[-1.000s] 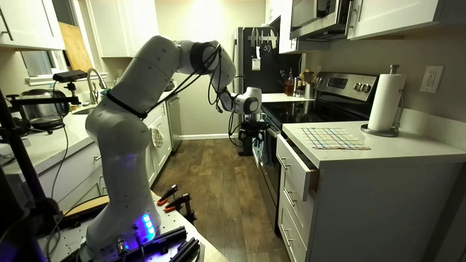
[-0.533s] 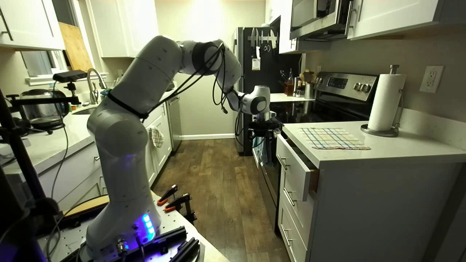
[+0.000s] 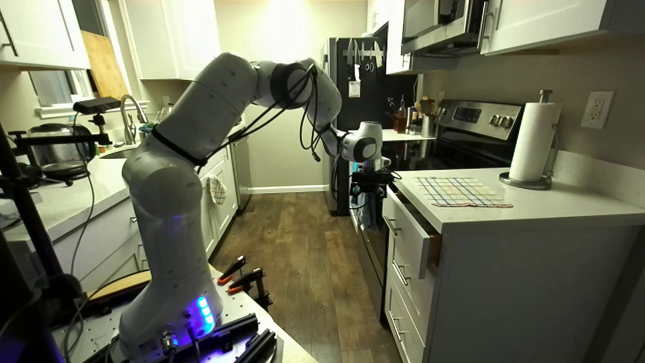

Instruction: Push the top right drawer fully inwards

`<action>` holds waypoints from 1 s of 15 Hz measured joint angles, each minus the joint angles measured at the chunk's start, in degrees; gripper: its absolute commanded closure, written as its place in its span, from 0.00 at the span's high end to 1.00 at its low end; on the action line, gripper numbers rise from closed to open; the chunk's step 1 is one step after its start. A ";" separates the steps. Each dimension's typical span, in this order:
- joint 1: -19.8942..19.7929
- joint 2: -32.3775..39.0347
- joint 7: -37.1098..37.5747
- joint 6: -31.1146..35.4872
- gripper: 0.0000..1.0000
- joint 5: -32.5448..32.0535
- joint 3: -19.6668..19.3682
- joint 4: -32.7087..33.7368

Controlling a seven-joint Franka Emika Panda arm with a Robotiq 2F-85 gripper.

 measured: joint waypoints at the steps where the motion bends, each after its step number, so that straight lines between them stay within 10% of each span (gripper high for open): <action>1: -0.20 0.48 0.12 0.56 1.00 0.03 0.00 0.25; 15: -1.13 3.46 3.27 4.87 1.00 -0.54 -1.06 3.81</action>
